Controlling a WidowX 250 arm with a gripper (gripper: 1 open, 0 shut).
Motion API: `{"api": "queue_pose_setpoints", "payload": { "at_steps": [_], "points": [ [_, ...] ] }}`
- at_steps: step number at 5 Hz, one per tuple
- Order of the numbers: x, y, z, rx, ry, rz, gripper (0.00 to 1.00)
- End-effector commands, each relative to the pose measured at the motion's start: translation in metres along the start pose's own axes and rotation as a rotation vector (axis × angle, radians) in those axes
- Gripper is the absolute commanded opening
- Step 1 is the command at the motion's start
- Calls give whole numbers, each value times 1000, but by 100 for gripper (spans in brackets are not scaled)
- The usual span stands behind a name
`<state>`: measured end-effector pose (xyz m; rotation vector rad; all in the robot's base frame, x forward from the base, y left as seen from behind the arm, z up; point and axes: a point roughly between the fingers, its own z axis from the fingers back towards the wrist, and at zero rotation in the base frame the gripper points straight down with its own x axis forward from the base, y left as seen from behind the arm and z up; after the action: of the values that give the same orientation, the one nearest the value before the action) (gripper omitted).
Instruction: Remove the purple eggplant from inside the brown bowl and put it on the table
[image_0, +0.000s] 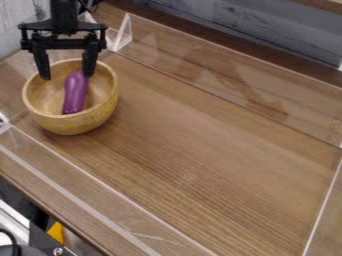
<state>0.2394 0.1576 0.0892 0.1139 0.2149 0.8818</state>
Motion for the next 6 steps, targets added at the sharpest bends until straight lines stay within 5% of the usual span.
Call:
{"api": "queue_pose_setpoints", "payload": {
  "at_steps": [1, 2, 6],
  "points": [
    [-13, -5, 14, -29, -53, 38, 100],
    [-23, -9, 6, -46, -40, 69, 100],
    [-8, 19, 8, -84, -29, 49, 100]
  ]
}}
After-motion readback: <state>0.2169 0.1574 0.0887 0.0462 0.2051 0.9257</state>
